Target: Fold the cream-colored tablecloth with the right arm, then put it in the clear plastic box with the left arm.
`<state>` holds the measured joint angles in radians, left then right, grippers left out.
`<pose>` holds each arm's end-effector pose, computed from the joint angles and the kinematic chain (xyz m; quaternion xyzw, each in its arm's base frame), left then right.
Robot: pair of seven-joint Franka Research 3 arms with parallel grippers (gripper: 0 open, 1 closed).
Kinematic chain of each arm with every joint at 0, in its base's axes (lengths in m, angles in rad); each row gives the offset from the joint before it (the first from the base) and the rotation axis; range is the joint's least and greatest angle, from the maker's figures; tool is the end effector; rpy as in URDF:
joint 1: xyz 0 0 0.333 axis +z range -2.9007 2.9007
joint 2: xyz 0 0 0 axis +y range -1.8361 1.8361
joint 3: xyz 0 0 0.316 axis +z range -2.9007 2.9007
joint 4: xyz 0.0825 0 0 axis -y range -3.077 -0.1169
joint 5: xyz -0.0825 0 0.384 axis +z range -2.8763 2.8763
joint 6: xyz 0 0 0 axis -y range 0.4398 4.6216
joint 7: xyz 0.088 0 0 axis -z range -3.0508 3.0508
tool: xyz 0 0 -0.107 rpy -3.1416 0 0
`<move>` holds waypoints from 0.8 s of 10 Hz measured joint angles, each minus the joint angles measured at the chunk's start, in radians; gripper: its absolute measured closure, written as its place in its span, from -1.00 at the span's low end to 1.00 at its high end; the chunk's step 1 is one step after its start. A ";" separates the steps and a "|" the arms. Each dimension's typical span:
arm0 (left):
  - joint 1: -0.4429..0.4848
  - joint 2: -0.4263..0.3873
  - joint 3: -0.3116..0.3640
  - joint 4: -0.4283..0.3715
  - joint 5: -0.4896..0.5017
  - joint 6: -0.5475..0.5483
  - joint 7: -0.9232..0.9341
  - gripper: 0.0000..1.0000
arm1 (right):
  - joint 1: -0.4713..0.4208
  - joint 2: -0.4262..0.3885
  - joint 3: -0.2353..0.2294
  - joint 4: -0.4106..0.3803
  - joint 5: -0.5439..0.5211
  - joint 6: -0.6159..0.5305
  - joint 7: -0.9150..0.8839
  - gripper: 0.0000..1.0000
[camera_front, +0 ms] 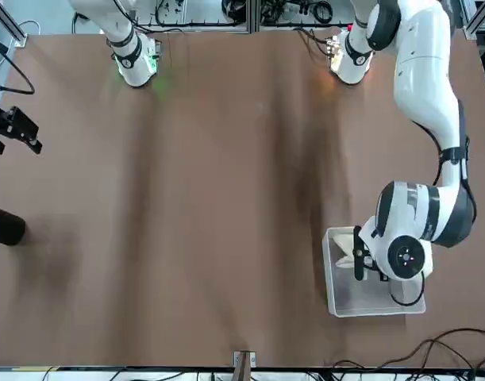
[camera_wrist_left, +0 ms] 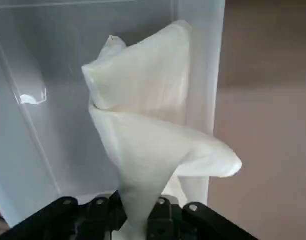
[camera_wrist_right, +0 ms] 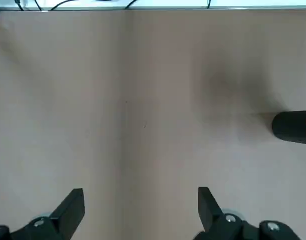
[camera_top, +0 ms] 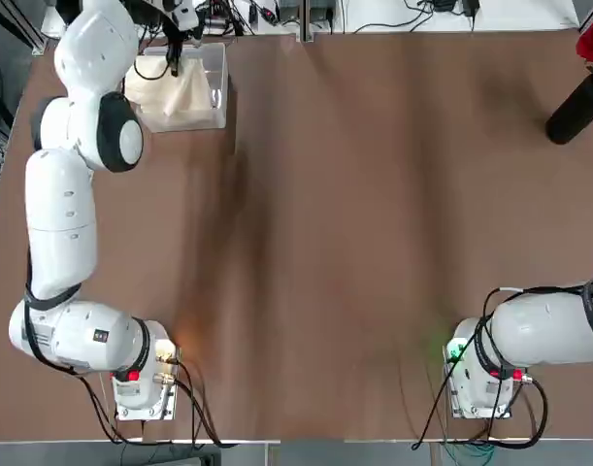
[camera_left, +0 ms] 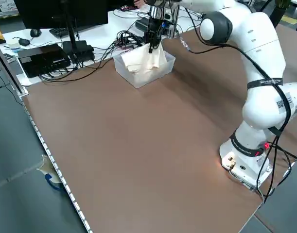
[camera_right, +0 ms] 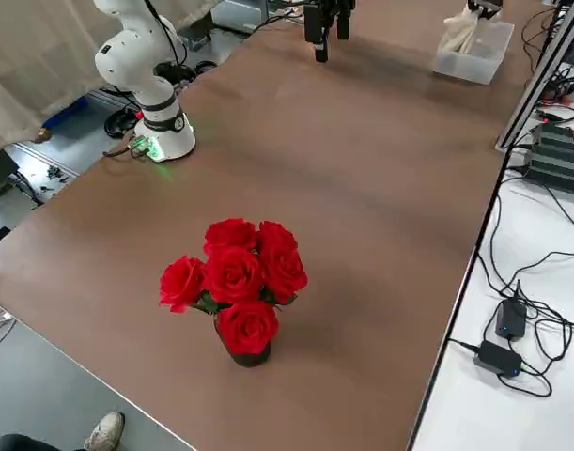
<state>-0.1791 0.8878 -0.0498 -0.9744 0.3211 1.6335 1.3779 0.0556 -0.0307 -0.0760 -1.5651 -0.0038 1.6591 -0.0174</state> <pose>0.7416 -0.1264 0.3172 -0.6677 0.7228 0.1695 0.0539 0.5540 -0.0124 0.6525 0.9981 -0.0015 0.0622 0.0019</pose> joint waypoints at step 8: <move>0.002 0.051 -0.002 0.001 -0.001 0.185 -0.227 0.08 | 0.000 0.000 0.000 0.000 0.000 0.000 0.001 -1.00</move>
<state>-0.1775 0.9392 -0.0516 -0.9738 0.3200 1.8182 1.1507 0.0556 -0.0307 -0.0763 -1.5651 -0.0038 1.6591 -0.0160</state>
